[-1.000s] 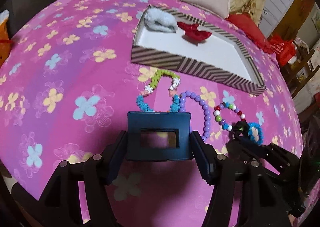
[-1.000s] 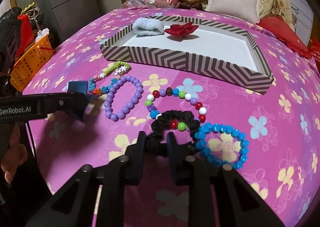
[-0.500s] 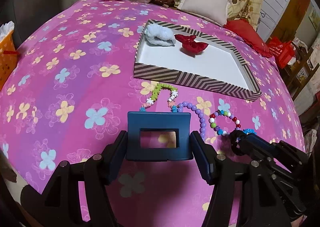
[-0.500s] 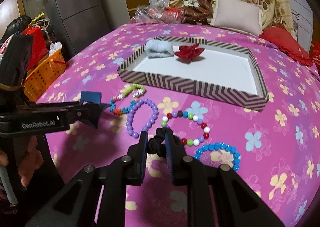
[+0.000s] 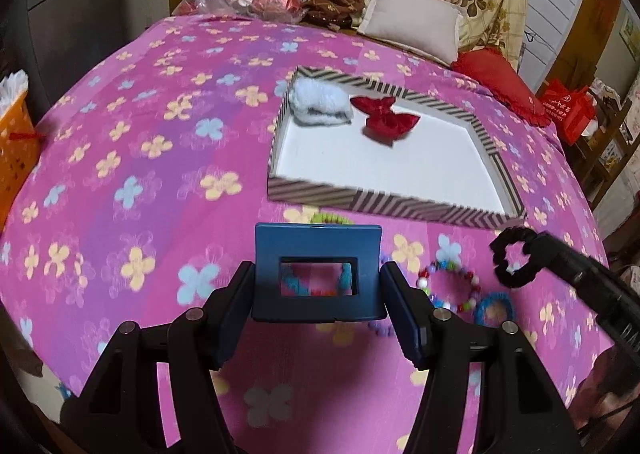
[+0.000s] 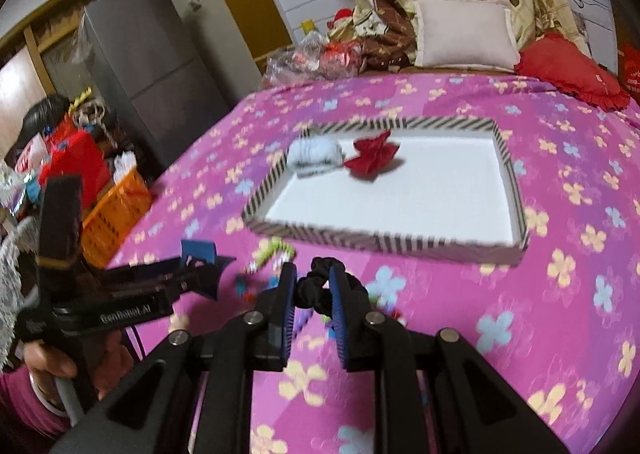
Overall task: Organize jewelry
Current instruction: 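Carry the black scrunchie and blue claw clip into the tray and release both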
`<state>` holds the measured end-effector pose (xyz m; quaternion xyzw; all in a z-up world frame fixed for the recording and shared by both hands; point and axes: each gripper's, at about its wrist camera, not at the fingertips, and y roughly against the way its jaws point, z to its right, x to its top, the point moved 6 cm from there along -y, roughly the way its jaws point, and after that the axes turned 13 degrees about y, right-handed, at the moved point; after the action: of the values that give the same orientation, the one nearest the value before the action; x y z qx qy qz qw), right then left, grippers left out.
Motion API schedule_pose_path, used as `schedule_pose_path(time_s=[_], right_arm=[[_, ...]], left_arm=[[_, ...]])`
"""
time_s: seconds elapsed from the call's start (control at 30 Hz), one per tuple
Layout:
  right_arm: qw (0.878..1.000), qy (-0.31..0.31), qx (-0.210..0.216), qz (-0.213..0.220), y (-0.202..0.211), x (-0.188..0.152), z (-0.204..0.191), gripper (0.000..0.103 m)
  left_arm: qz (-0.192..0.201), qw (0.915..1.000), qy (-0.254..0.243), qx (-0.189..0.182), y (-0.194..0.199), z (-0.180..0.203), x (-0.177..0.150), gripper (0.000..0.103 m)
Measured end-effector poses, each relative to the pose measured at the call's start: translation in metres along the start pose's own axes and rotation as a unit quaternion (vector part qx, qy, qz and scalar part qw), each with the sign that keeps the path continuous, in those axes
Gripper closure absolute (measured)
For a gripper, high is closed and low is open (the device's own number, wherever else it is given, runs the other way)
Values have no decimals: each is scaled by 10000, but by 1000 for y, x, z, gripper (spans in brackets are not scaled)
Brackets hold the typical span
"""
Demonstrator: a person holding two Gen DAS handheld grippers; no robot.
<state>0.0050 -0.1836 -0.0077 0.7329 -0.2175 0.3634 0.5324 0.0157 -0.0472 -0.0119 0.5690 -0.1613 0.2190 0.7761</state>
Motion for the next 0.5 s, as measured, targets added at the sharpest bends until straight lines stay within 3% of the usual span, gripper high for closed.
schedule_pose_path(time_s=[0.2,0.5], right_arm=[[9998,-167,-5,70,-9,26,26,86],[9986,-100,-515,-102,-56,71,75,86]], left_arm=[[95,9999,-35,39,-7,11,25,43],[173,9997,-71,125,-39,27,71,43]])
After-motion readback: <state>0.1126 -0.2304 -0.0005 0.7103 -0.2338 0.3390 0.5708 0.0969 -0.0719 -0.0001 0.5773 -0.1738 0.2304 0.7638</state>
